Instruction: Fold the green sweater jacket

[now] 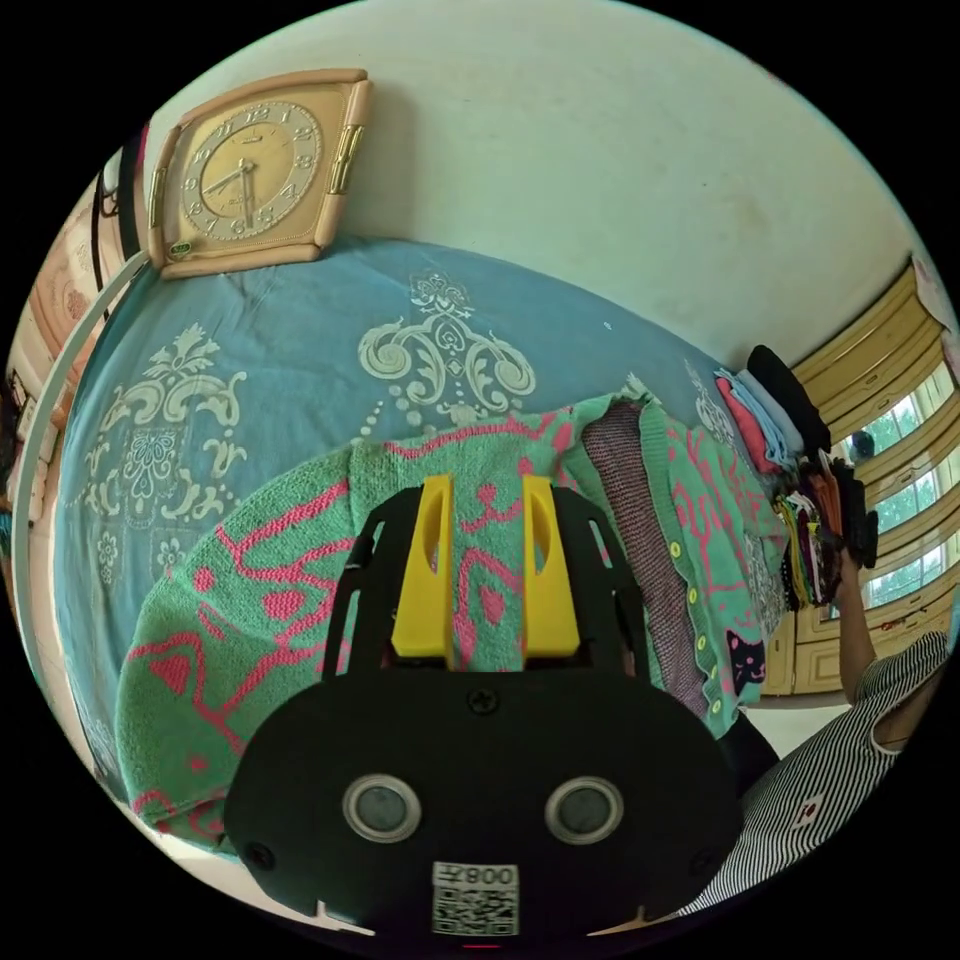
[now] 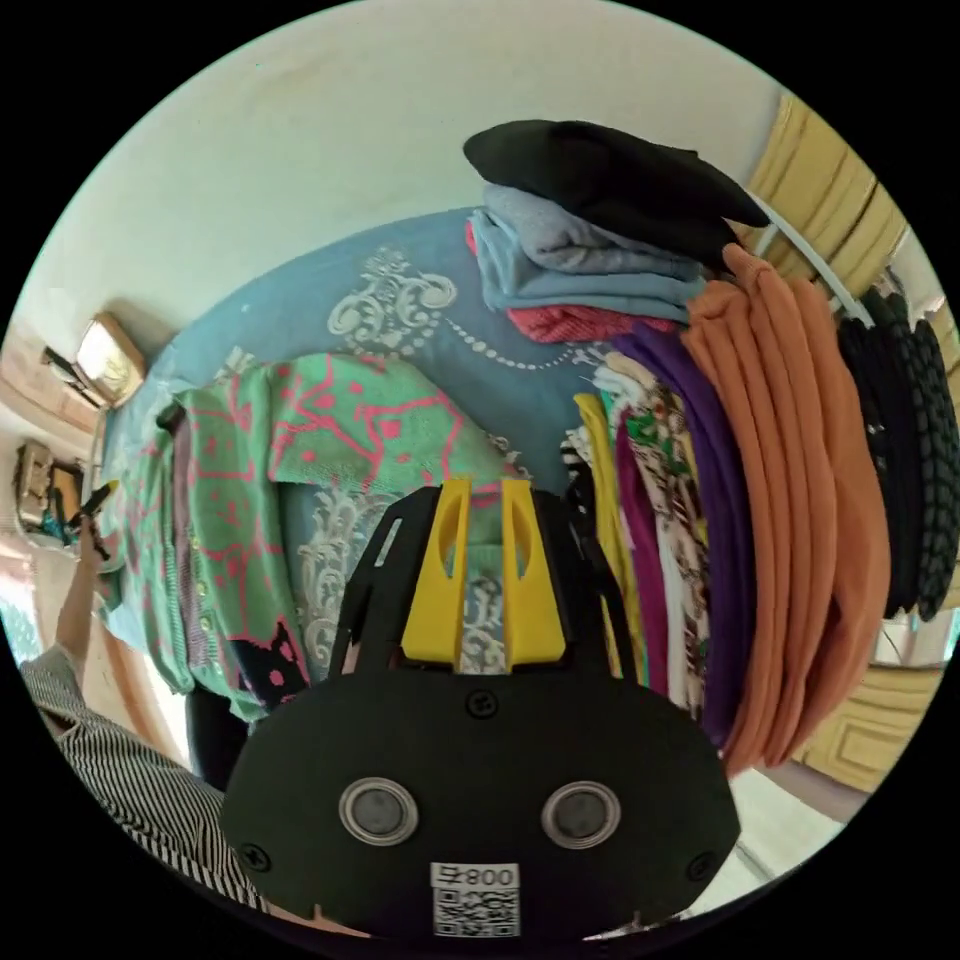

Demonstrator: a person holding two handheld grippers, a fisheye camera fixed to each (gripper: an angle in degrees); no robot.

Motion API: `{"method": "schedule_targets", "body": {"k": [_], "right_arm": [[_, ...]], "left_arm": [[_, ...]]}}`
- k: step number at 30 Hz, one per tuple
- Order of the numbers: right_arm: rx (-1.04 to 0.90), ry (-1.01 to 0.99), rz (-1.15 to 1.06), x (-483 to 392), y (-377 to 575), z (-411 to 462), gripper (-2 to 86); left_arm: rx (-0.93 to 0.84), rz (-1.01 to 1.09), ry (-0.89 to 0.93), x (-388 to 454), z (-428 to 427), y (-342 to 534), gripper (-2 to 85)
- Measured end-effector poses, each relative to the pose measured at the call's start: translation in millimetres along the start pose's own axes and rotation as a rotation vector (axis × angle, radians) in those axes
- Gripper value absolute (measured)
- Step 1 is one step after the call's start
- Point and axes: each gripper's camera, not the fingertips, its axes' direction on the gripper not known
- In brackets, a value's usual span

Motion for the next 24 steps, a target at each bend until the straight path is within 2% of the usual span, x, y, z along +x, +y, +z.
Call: {"method": "schedule_targets", "body": {"k": [2, 4, 7, 10, 15, 17, 20, 24], "right_arm": [[0.043, -0.256, -0.110, -26, -24, 4, 7.7], [0.052, -0.399, -0.235, -65, -55, 21, 8.4], [0.012, -0.480, -0.382, -137, -118, 65, 9.0], [-0.107, -0.559, -0.504, -208, -173, 110, 9.3], [-0.148, -0.279, -0.654, -292, -196, 160, 9.7], [-0.127, -0.223, -0.686, -308, -194, 172, 8.3], [-0.117, -0.239, -0.681, -310, -197, 163, 6.2], [0.010, -0.330, -0.575, -291, -205, 128, 5.6]], "left_arm": [[-0.015, 0.017, 0.021, 6, 19, -24, 11.7], [-0.045, 0.043, 0.029, 12, 35, -43, 12.2], [-0.116, 0.116, -0.012, 29, 66, -72, 12.5], [-0.187, 0.158, -0.027, 44, 100, -93, 12.3], [-0.232, 0.196, -0.171, 65, 136, -102, 7.4], [-0.223, 0.181, -0.147, 72, 139, -103, 4.4], [-0.146, 0.152, -0.137, 80, 125, -104, 3.5], [-0.078, 0.067, -0.093, 74, 114, -110, 3.7]]}}
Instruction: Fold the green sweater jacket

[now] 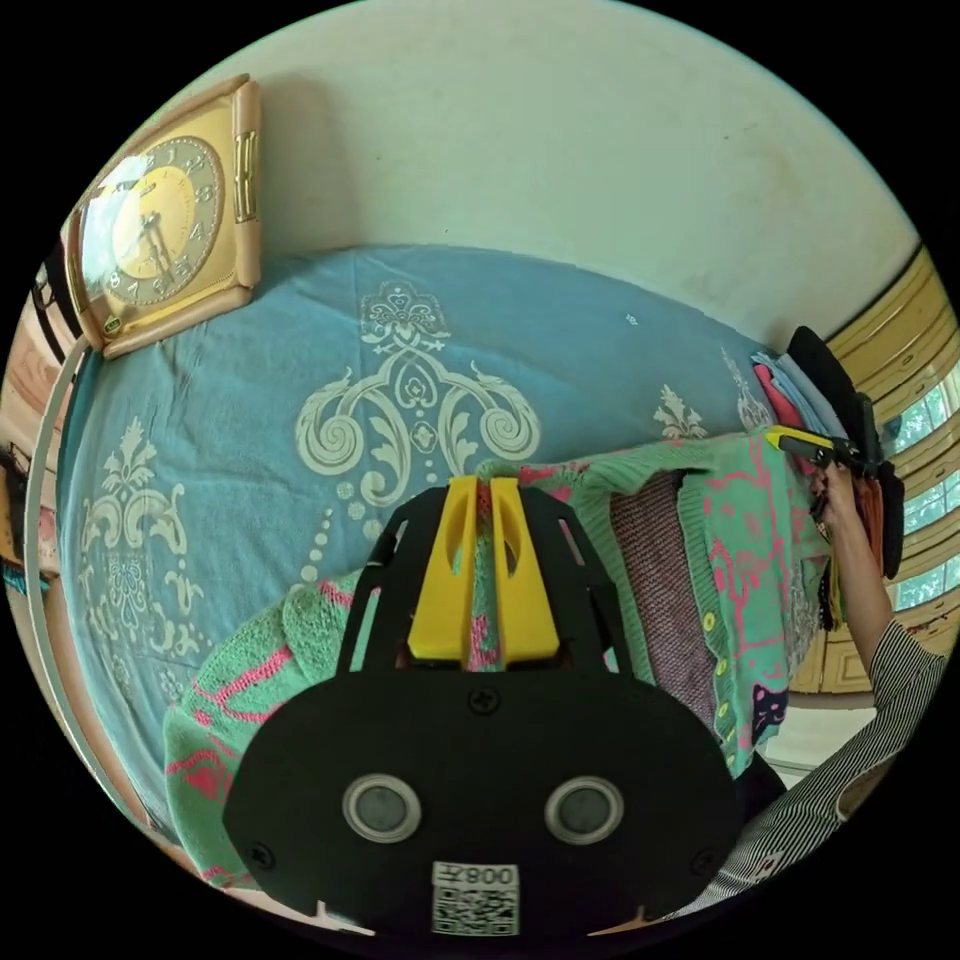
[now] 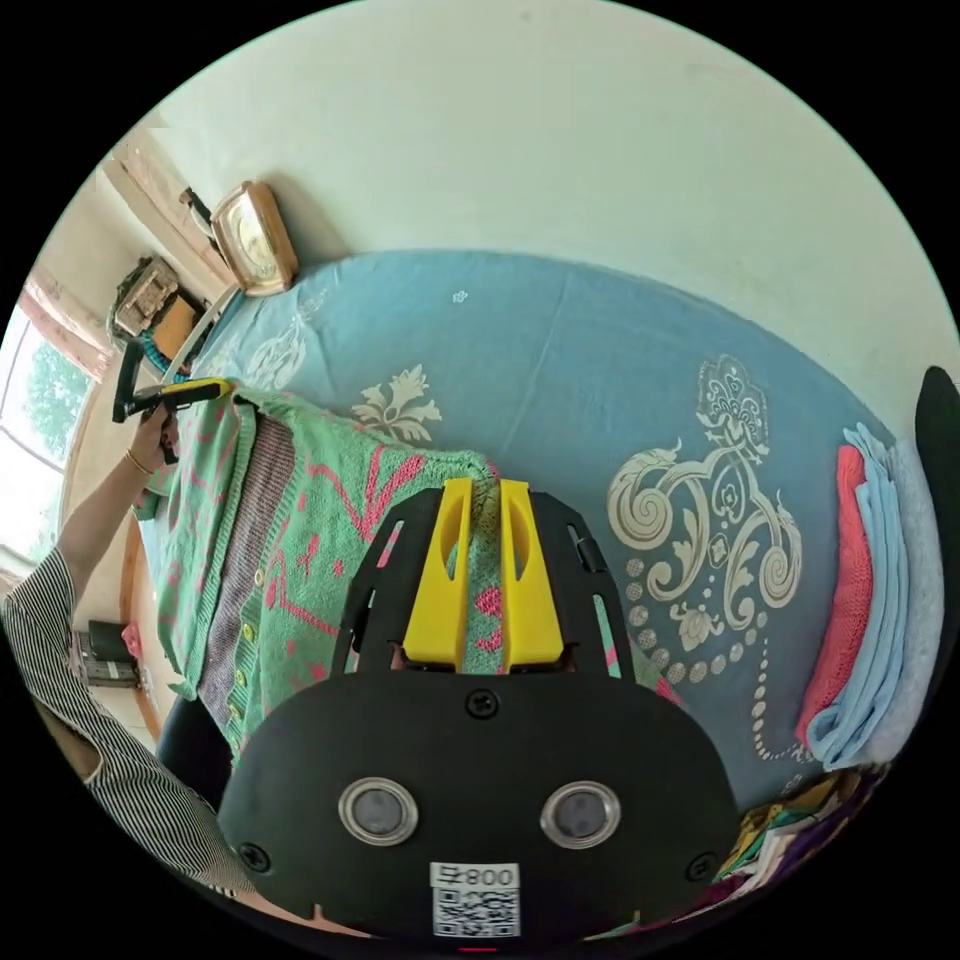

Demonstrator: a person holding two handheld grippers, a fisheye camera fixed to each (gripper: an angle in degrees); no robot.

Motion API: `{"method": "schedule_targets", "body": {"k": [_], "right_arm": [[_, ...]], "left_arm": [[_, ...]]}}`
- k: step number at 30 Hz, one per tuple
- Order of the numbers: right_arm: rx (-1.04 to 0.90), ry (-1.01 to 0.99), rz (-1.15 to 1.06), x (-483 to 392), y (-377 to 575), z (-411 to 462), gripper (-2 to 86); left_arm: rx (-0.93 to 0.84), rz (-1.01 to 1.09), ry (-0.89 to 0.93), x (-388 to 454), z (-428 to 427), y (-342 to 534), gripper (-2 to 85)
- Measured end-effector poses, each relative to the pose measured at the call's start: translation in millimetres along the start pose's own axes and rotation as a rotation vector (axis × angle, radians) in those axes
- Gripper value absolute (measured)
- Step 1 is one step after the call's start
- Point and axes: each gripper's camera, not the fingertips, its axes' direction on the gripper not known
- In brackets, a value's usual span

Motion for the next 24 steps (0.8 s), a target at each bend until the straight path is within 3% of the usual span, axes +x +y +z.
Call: {"method": "schedule_targets", "body": {"k": [3, 5, 12, 16, 19, 24], "right_arm": [[-0.068, 0.022, 0.054, 6, -11, 24, 6.4], [-0.141, 0.029, 0.105, 6, -18, 53, 6.9], [0.170, 0.132, 0.071, -44, -5, -5, 4.3], [0.191, -0.093, -0.188, -118, -23, 7, 1.3], [0.020, -0.083, -0.389, -184, -53, 63, 0.3], [-0.084, 0.002, -0.401, -209, -99, 133, 0.0]], "left_arm": [[-0.099, -0.086, -0.008, -6, 32, 1, 5.2], [-0.023, -0.112, 0.019, 0, 28, 12, 6.4], [0.211, 0.001, -0.029, 48, -19, 67, 6.4], [0.333, 0.020, 0.060, 64, -33, 92, 3.1], [0.228, 0.142, 0.154, 87, -10, 89, 1.2], [0.096, 0.135, 0.034, 102, 26, 62, 0.4]]}}
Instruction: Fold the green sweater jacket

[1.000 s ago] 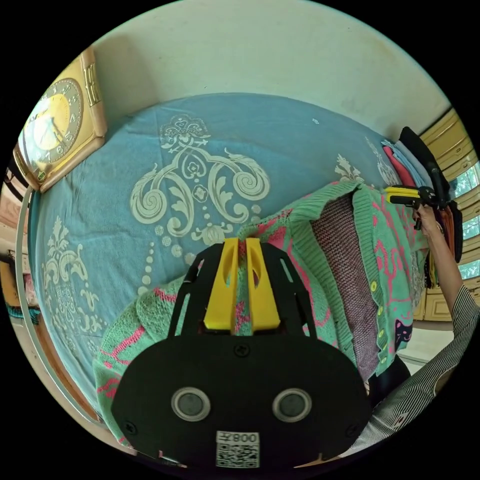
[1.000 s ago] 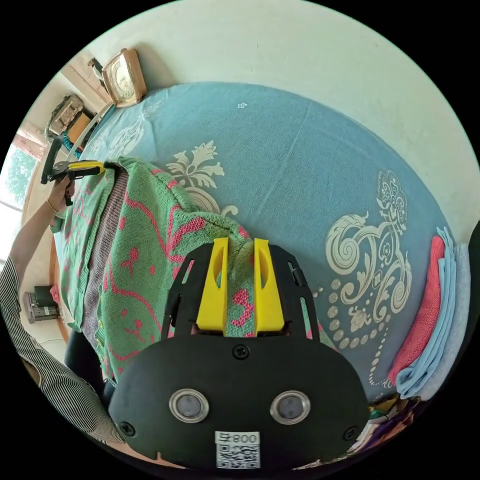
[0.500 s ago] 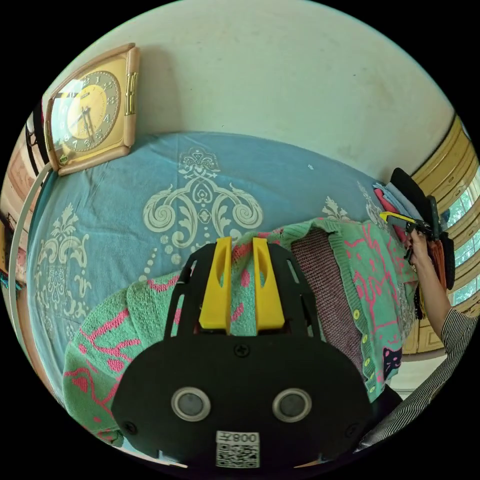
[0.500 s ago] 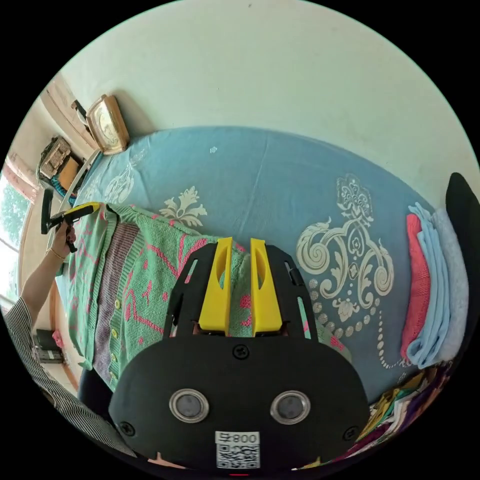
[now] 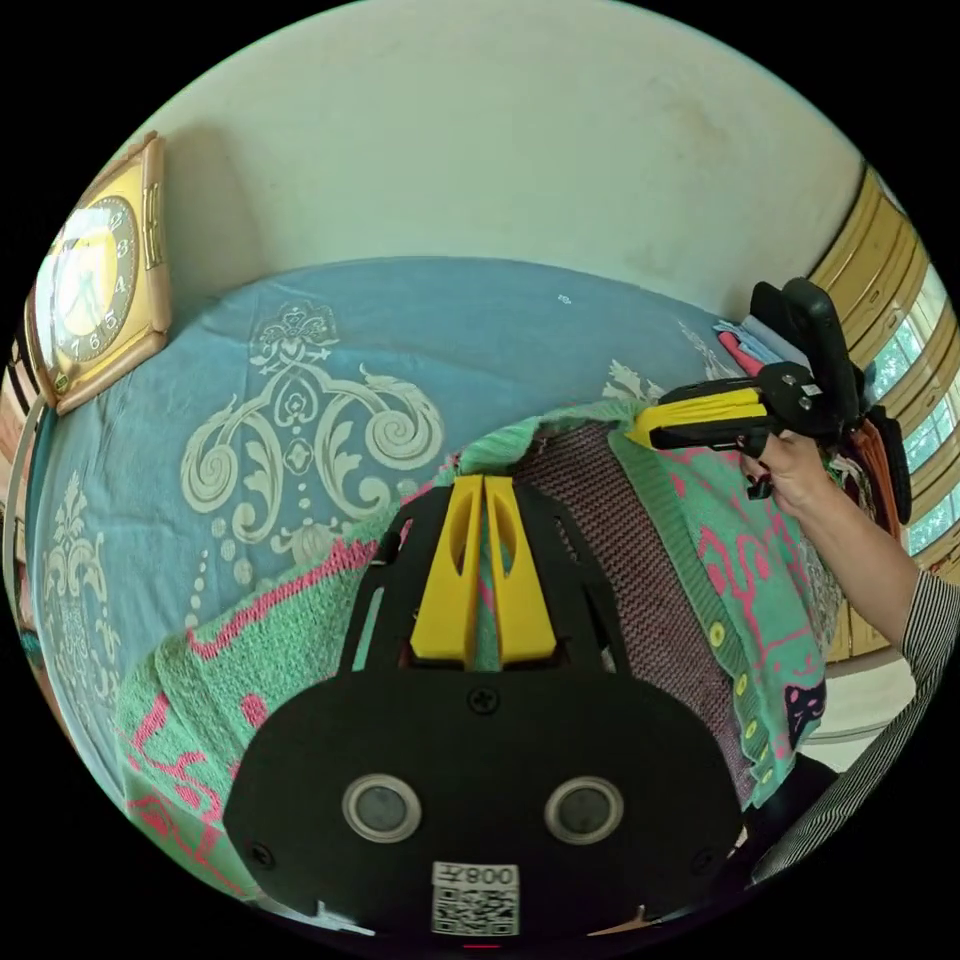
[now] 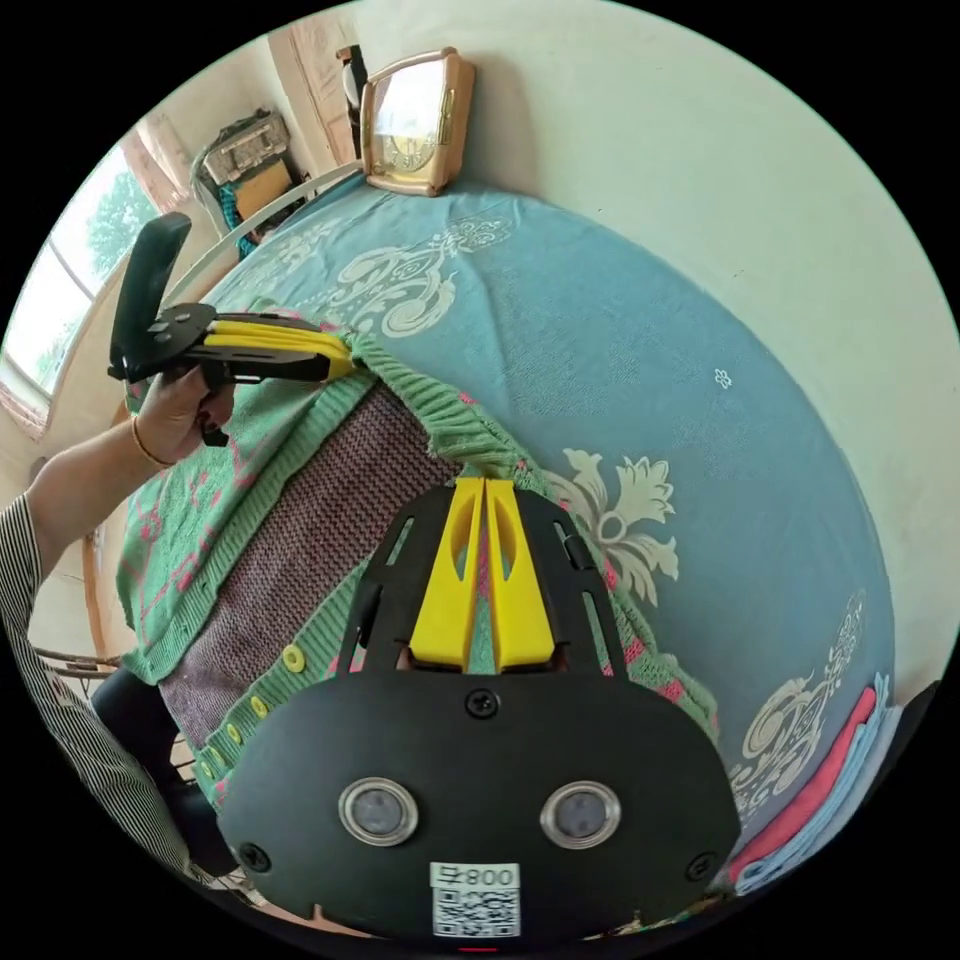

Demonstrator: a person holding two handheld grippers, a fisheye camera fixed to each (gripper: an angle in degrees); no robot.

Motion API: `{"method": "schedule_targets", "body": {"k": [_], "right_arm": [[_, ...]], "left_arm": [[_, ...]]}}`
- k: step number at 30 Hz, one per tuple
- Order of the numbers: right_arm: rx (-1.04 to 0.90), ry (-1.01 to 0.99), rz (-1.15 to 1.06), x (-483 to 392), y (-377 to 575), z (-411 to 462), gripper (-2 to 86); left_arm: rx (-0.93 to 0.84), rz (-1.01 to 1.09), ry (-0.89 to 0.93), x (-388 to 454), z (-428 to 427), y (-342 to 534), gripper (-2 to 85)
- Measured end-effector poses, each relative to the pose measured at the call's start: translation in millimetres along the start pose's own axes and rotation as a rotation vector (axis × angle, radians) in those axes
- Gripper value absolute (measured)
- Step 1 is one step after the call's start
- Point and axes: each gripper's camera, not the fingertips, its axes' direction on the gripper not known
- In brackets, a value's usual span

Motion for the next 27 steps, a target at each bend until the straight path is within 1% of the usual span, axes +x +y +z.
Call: {"method": "schedule_targets", "body": {"k": [1, 3, 4, 8, 9, 12, 14, 15, 17, 19, 21, 23, 25, 26, 27], "right_arm": [[0.023, -0.031, 0.034, 10, -8, 3, 0.0], [0.021, -0.066, 0.091, 26, -20, 11, 0.0], [0.021, -0.082, 0.121, 36, -26, 17, 0.0], [0.029, -0.266, 0.267, 77, -34, 33, 0.2], [0.029, -0.277, 0.277, 80, -34, 34, 0.2], [0.018, -0.344, 0.334, 94, -35, 38, 0.8], [0.039, -0.414, 0.367, 103, -27, 31, 1.9], [0.044, -0.423, 0.374, 104, -25, 29, 2.3], [0.069, -0.489, 0.438, 114, -8, 16, 5.5], [0.129, -0.541, 0.480, 118, 13, 0, 6.2], [0.158, -0.592, 0.475, 112, 36, -15, 6.5], [0.180, -0.620, 0.444, 85, 74, -36, 6.4], [0.183, -0.648, 0.407, 53, 107, -47, 6.0], [0.144, -0.651, 0.392, 29, 129, -48, 5.8], [0.124, -0.654, 0.390, 18, 139, -47, 5.7]], "left_arm": [[-0.027, -0.023, 0.008, -3, 7, -7, 0.3], [-0.026, -0.042, 0.022, -5, 10, -12, 0.3], [-0.021, -0.074, 0.047, -7, 9, -12, 0.3], [-0.006, -0.168, 0.189, -21, 6, 1, 0.8], [-0.009, -0.181, 0.209, -22, 4, 3, 0.9], [0.002, -0.252, 0.315, -23, -13, 19, 2.4], [0.076, -0.276, 0.353, -17, -46, 42, 5.0], [0.083, -0.277, 0.364, -15, -54, 48, 5.7], [0.089, -0.274, 0.379, -1, -90, 83, 8.4], [0.066, -0.259, 0.381, 17, -118, 119, 9.3], [0.034, -0.254, 0.387, 42, -143, 164, 9.9], [-0.032, -0.272, 0.406, 86, -167, 233, 10.2], [-0.108, -0.283, 0.378, 126, -179, 284, 10.3], [-0.127, -0.302, 0.363, 153, -186, 315, 10.4], [-0.137, -0.306, 0.359, 166, -189, 328, 10.5]]}}
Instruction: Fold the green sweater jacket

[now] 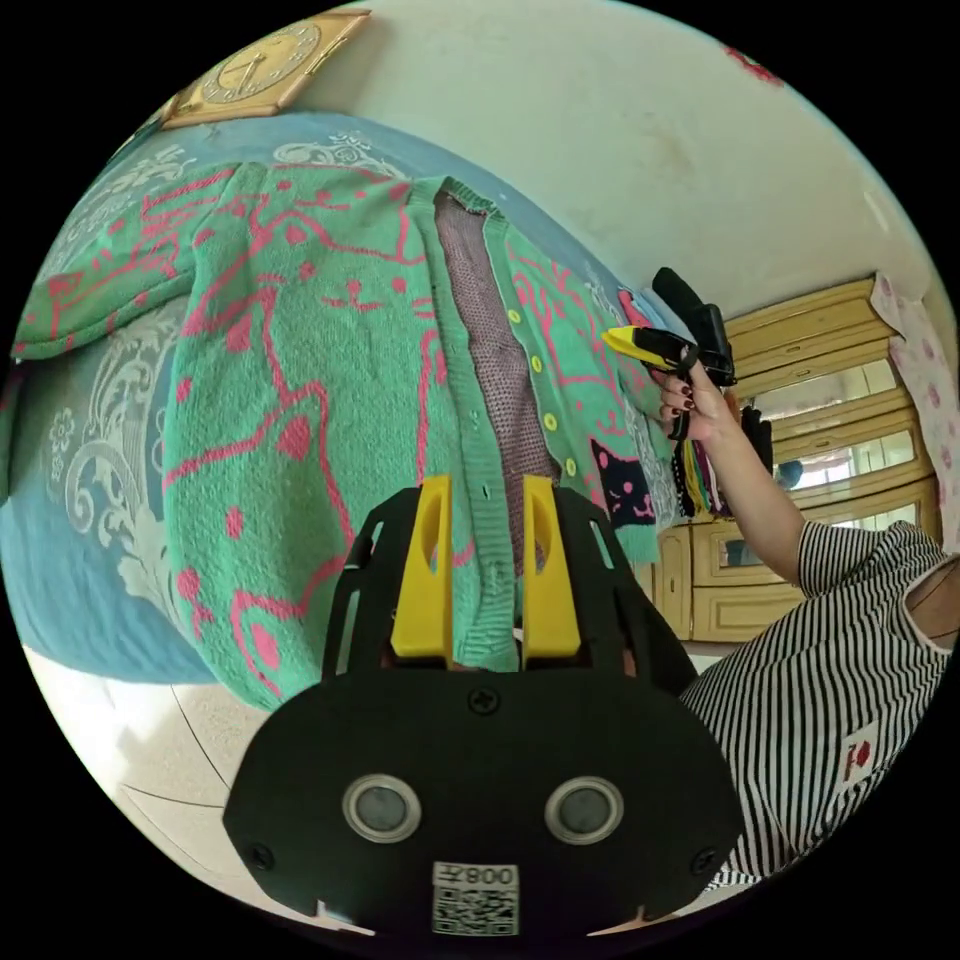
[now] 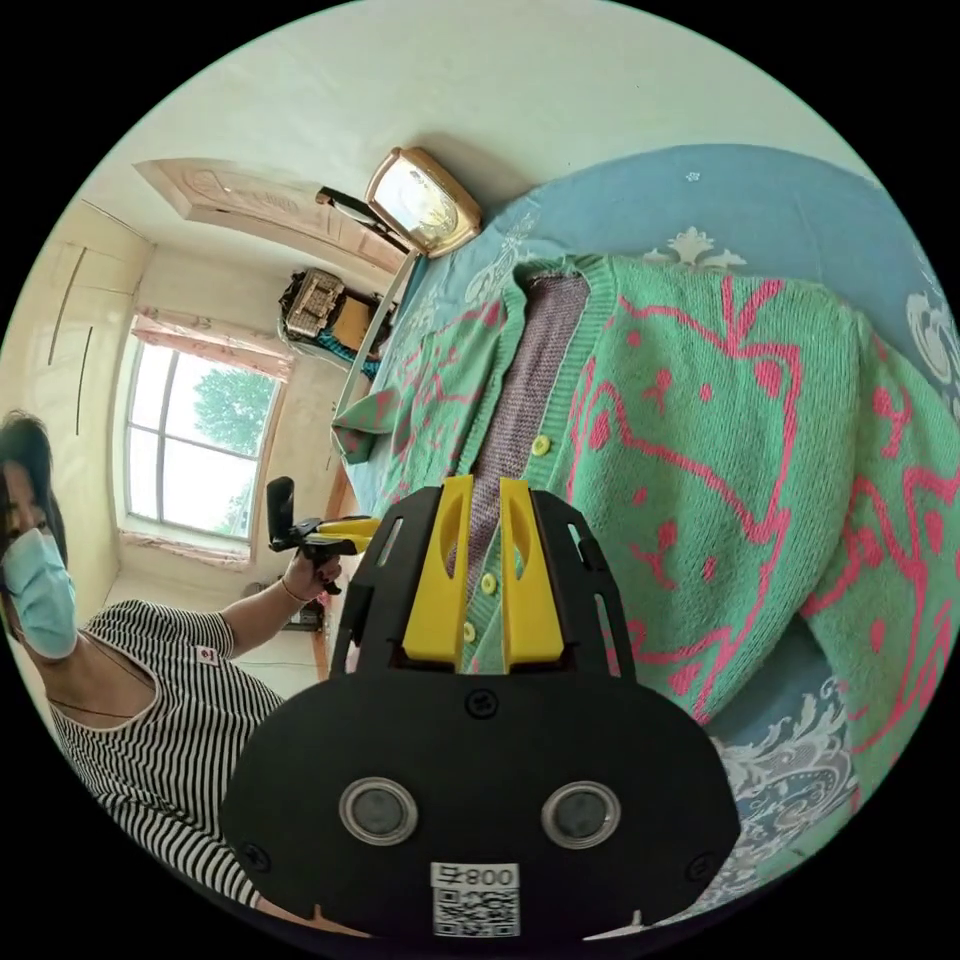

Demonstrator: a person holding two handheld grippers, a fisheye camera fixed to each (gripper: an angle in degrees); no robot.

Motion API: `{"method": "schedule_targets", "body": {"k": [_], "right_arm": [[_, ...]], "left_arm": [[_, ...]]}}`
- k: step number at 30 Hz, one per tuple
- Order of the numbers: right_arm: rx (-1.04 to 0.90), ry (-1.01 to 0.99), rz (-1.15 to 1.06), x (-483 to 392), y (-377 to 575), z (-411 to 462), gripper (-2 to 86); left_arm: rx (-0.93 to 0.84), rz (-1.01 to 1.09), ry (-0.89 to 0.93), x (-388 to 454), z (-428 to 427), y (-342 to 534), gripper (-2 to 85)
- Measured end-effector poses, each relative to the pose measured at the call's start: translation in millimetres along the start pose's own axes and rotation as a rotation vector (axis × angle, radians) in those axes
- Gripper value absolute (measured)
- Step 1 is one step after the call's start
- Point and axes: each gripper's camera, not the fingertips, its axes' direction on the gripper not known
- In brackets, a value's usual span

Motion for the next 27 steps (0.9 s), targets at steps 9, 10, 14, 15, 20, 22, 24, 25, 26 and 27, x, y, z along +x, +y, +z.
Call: {"method": "schedule_targets", "body": {"k": [9, 10, 14, 15, 20, 22, 24, 25, 26, 27], "right_arm": [[-0.100, -0.050, 0.084, -37, 49, 66, 6.3], [-0.105, -0.024, 0.077, -43, 36, 73, 7.0], [-0.100, 0.064, 0.043, -64, -27, 98, 8.1], [-0.097, 0.077, 0.034, -67, -37, 102, 8.1], [-0.065, 0.164, 0.028, -74, -129, 135, 8.0], [-0.054, 0.195, 0.032, -75, -151, 144, 7.9], [-0.076, 0.236, 0.043, -74, -168, 157, 7.9], [-0.102, 0.259, 0.053, -72, -175, 167, 7.8], [-0.135, 0.270, 0.060, -72, -180, 177, 7.5], [-0.148, 0.273, 0.065, -72, -181, 181, 7.3]], "left_arm": [[-0.137, 0.163, -0.386, 109, 42, 86, 7.8], [-0.151, 0.190, -0.414, 117, 42, 90, 7.0], [-0.155, 0.197, -0.406, 133, 34, 109, 4.9], [-0.151, 0.187, -0.405, 134, 32, 112, 4.5], [-0.116, 0.147, -0.347, 141, 17, 137, 2.9], [-0.107, 0.141, -0.320, 142, 11, 146, 2.7], [-0.104, 0.139, -0.297, 143, 7, 153, 2.6], [-0.102, 0.138, -0.284, 144, 3, 158, 2.5], [-0.102, 0.138, -0.274, 145, 0, 163, 2.5], [-0.102, 0.139, -0.271, 146, -1, 165, 2.4]]}}
